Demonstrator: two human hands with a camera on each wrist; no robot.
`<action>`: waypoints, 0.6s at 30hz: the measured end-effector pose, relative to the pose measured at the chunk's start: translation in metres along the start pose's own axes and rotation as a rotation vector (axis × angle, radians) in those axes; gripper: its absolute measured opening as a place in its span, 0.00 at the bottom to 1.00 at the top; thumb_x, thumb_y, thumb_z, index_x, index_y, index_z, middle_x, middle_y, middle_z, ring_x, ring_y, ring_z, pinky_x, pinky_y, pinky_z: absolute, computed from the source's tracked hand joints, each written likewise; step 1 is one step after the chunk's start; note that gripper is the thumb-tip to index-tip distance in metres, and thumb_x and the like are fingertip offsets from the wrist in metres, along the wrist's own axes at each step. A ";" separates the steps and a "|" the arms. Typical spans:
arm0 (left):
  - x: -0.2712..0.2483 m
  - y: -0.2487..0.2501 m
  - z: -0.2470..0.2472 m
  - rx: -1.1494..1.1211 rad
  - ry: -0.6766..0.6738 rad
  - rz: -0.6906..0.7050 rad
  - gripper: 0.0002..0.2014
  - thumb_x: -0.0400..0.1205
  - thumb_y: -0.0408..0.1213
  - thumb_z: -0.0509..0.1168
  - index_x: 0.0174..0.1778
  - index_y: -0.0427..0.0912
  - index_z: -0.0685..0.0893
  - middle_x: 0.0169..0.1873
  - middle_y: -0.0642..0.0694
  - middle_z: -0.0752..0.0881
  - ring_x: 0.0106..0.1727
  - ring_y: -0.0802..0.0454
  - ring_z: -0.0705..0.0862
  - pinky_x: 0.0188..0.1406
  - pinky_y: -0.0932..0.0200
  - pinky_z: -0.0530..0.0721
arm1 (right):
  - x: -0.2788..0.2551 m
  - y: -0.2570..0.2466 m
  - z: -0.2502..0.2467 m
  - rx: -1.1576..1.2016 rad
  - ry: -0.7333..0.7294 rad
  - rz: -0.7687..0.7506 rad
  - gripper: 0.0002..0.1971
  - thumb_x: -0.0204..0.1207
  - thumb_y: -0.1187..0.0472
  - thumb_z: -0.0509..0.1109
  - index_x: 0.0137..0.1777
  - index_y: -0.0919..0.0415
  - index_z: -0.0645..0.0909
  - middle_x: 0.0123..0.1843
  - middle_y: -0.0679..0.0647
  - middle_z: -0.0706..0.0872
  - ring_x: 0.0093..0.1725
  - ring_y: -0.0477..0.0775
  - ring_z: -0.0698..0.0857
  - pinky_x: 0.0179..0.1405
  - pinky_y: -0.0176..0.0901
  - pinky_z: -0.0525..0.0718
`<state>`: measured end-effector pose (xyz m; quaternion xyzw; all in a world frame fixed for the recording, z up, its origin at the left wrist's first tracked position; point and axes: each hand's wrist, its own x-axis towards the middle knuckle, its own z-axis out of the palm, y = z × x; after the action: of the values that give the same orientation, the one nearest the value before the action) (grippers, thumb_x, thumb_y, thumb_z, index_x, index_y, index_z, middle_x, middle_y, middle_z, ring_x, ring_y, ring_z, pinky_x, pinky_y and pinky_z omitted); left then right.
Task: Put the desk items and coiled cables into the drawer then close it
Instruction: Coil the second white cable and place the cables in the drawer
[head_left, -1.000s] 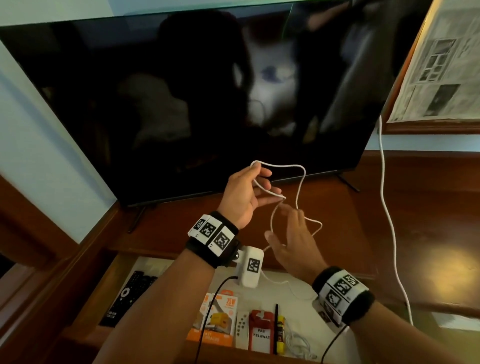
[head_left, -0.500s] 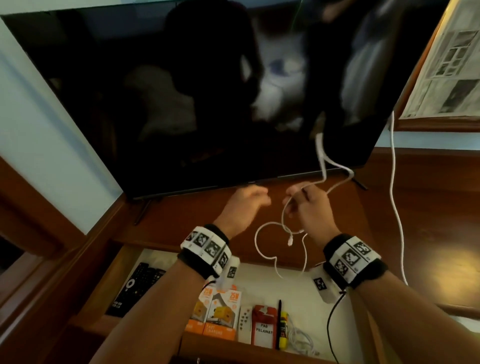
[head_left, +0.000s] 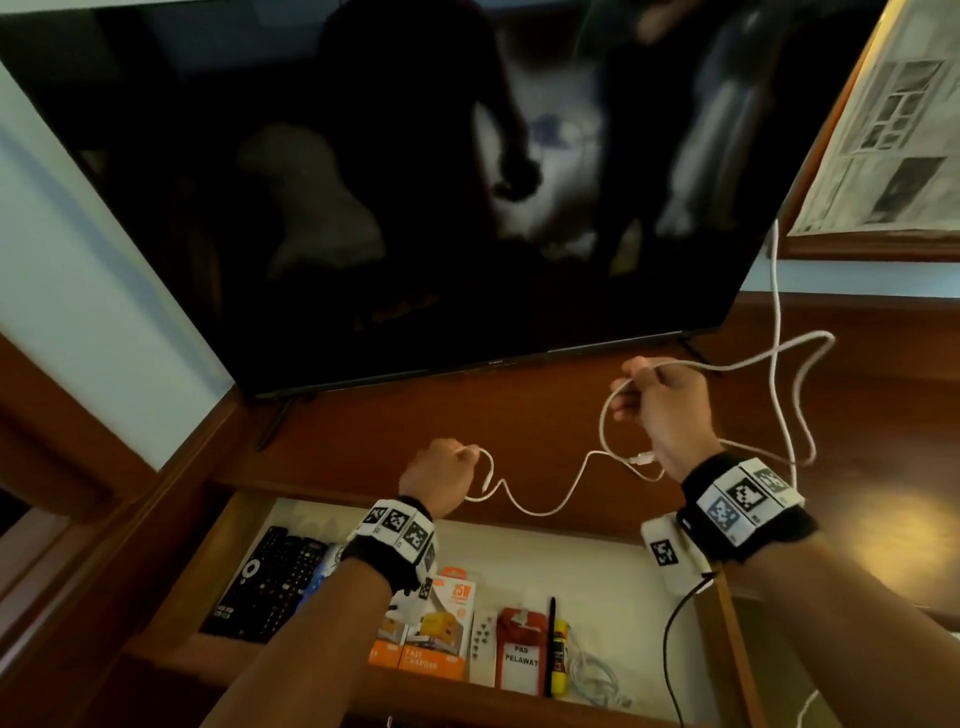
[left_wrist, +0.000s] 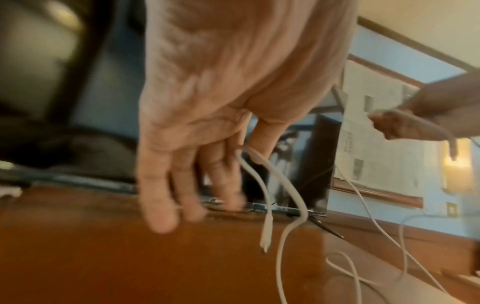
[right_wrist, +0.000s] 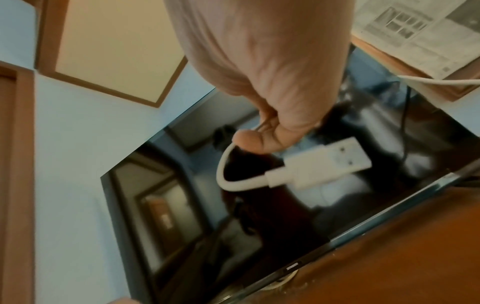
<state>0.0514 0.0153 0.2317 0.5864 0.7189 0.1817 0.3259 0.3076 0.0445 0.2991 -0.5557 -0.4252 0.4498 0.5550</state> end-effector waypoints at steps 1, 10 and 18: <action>-0.004 0.011 0.000 0.044 0.057 0.051 0.21 0.93 0.55 0.52 0.67 0.46 0.84 0.63 0.47 0.83 0.63 0.48 0.82 0.70 0.42 0.80 | -0.003 0.001 0.004 -0.005 -0.057 0.006 0.10 0.90 0.62 0.60 0.53 0.64 0.82 0.43 0.60 0.88 0.34 0.52 0.87 0.36 0.46 0.86; -0.026 0.094 0.014 -0.577 -0.026 0.369 0.23 0.90 0.49 0.63 0.35 0.40 0.91 0.35 0.44 0.91 0.40 0.49 0.87 0.54 0.49 0.80 | -0.015 -0.002 0.022 0.050 -0.239 0.140 0.17 0.90 0.55 0.63 0.59 0.70 0.85 0.48 0.66 0.92 0.42 0.63 0.91 0.40 0.47 0.88; -0.017 0.101 -0.008 -0.933 -0.054 0.265 0.19 0.89 0.31 0.63 0.30 0.36 0.81 0.27 0.41 0.83 0.28 0.45 0.79 0.30 0.55 0.78 | -0.057 -0.032 0.010 -0.350 -0.141 -0.463 0.14 0.86 0.53 0.68 0.42 0.59 0.87 0.29 0.54 0.87 0.27 0.55 0.85 0.27 0.44 0.81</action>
<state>0.1204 0.0249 0.3067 0.4686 0.4712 0.5094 0.5467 0.2849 -0.0079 0.3332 -0.4987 -0.6492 0.2687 0.5075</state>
